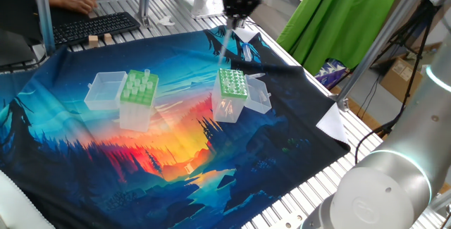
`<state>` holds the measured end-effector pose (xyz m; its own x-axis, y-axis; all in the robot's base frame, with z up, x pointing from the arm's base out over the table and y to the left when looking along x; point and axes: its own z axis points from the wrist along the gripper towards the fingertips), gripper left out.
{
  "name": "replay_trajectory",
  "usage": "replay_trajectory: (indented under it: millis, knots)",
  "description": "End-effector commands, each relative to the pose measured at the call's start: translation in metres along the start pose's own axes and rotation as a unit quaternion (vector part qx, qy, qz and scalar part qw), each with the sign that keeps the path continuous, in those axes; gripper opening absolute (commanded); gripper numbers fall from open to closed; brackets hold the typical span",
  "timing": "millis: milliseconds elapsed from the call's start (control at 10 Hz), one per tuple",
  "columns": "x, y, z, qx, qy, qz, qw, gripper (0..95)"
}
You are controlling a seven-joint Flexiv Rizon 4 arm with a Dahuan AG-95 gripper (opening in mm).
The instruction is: Transfer all large pipette tips from one holder to another
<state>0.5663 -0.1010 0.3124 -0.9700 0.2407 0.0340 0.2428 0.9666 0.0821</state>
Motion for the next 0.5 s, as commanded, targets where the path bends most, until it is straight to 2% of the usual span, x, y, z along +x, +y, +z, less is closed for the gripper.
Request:
replay_trajectory:
  millis: [100,300,500]
  knots:
    - [0.014,-0.013,-0.004,0.004,-0.001,-0.005,1.0000,0.0]
    - [0.024,-0.026,-0.005,0.003,-0.001,-0.012,0.9999,0.0]
    - [0.038,-0.040,0.003,0.003,-0.004,-0.009,0.9999,0.0]
